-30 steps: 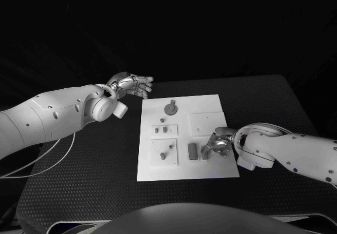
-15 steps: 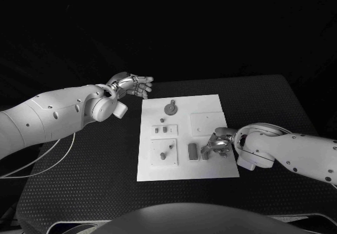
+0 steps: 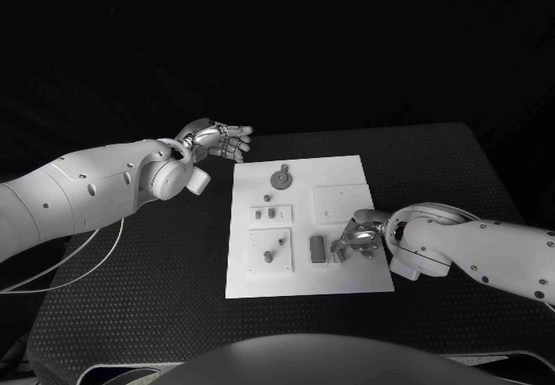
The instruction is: Assemble the parts on the task board
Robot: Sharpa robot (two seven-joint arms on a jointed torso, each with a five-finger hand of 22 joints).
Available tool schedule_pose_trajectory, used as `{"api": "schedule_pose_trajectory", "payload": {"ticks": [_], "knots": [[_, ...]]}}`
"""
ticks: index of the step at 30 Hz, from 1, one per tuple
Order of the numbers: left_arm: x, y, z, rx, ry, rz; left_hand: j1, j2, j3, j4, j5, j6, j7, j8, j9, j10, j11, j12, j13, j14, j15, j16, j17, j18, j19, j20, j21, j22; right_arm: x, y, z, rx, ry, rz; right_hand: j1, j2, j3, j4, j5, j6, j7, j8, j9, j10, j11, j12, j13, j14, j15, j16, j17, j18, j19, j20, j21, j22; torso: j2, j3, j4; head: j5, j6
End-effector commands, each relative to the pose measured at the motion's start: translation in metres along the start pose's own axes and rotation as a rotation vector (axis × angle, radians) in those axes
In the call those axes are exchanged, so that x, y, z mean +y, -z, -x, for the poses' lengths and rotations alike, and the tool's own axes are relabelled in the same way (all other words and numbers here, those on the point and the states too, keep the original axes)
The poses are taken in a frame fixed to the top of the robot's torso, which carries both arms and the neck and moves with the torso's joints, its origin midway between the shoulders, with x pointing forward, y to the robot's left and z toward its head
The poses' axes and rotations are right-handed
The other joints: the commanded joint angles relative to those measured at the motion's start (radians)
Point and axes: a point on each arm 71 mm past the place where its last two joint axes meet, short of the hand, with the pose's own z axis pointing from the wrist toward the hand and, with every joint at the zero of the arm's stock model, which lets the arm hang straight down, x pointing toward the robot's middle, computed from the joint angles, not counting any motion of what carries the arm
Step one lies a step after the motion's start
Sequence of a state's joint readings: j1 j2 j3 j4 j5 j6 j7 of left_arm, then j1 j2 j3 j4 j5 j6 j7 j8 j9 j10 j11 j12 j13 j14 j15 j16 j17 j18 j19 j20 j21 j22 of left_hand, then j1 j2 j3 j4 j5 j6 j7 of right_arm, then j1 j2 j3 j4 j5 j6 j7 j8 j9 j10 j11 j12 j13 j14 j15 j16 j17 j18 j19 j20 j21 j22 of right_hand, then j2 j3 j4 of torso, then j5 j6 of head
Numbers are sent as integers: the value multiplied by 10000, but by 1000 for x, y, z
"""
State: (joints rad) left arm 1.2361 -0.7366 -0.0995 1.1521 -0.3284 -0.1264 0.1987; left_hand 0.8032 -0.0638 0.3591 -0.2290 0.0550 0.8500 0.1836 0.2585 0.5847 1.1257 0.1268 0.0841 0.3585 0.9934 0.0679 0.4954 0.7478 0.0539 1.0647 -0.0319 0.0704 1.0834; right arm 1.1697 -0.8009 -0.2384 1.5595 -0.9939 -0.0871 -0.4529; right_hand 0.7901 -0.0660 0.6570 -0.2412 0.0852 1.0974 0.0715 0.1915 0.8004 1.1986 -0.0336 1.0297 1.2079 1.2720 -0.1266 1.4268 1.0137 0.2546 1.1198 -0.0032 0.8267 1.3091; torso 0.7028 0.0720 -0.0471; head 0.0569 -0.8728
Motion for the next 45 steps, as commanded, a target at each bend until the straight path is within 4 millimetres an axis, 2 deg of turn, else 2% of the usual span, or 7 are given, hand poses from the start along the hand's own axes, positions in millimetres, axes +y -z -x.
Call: {"api": "schedule_pose_trajectory", "payload": {"ticks": [1,10,20,31,37,45], "knots": [[-2,-1,-2,131,92,-75,-24,57,6,-64,-55,-58,-25,-38,-13,-50,6,-34,-12,-37,4,-48,13,182,-81,16,-11,-11,2,0,-2,39,-14,149,-26,-113,-7,60,-56,-2,49,-19,-12,-38,15,5,-13,12,-42,-35,12,72,62,-12,-51,156,0,-2,1,-17,2],[-2,-1,-2,139,93,-70,-29,61,7,-64,-55,-58,-25,-38,-13,-51,7,-34,-12,-36,4,-50,16,182,-81,16,-11,-12,3,0,-3,164,-20,146,-180,-172,-7,246,-64,20,42,-9,-16,-33,7,22,-12,37,-45,-16,49,72,77,-16,-63,165,-3,-3,-3,-3,2],[-2,-1,-2,135,92,-63,-31,65,10,-68,-55,-58,-25,-37,-13,-51,7,-34,-12,-36,4,-53,19,182,-82,17,-11,-13,3,0,-3,212,-14,168,-435,-395,-36,428,-64,18,39,-11,-27,-44,4,31,-15,22,-49,-21,33,72,73,-25,-82,173,1,-3,0,-4,2],[-2,-1,-2,128,91,-59,-30,63,13,-77,-55,-58,-25,-36,-12,-53,7,-34,-12,-36,5,-56,23,183,-83,16,-12,-14,3,0,-3,260,-39,209,-476,-577,-2,453,-62,-10,45,-23,-35,-66,9,26,-19,-31,-50,-50,-37,72,58,-35,-97,176,-1,-1,-4,11,2],[-2,0,-1,130,91,-55,-27,64,15,-82,-55,-59,-26,-36,-12,-53,7,-34,-12,-36,5,-58,25,183,-83,16,-11,-14,2,0,-2,128,-65,275,-474,-604,13,460,-60,-17,47,-27,-37,-70,10,26,-20,-33,-50,-52,-37,72,58,-37,-99,176,1,0,-2,8,2],[-2,0,-1,121,90,-62,-27,66,18,-87,-55,-57,-26,-35,-12,-52,7,-33,-11,-35,5,-60,28,183,-83,17,-11,-14,-2,2,3,-327,-152,482,-413,-523,70,443,-57,-15,45,-21,-34,-68,9,34,-19,-17,-51,-42,-14,72,68,-49,-96,180,-4,2,-9,17,2]]}}
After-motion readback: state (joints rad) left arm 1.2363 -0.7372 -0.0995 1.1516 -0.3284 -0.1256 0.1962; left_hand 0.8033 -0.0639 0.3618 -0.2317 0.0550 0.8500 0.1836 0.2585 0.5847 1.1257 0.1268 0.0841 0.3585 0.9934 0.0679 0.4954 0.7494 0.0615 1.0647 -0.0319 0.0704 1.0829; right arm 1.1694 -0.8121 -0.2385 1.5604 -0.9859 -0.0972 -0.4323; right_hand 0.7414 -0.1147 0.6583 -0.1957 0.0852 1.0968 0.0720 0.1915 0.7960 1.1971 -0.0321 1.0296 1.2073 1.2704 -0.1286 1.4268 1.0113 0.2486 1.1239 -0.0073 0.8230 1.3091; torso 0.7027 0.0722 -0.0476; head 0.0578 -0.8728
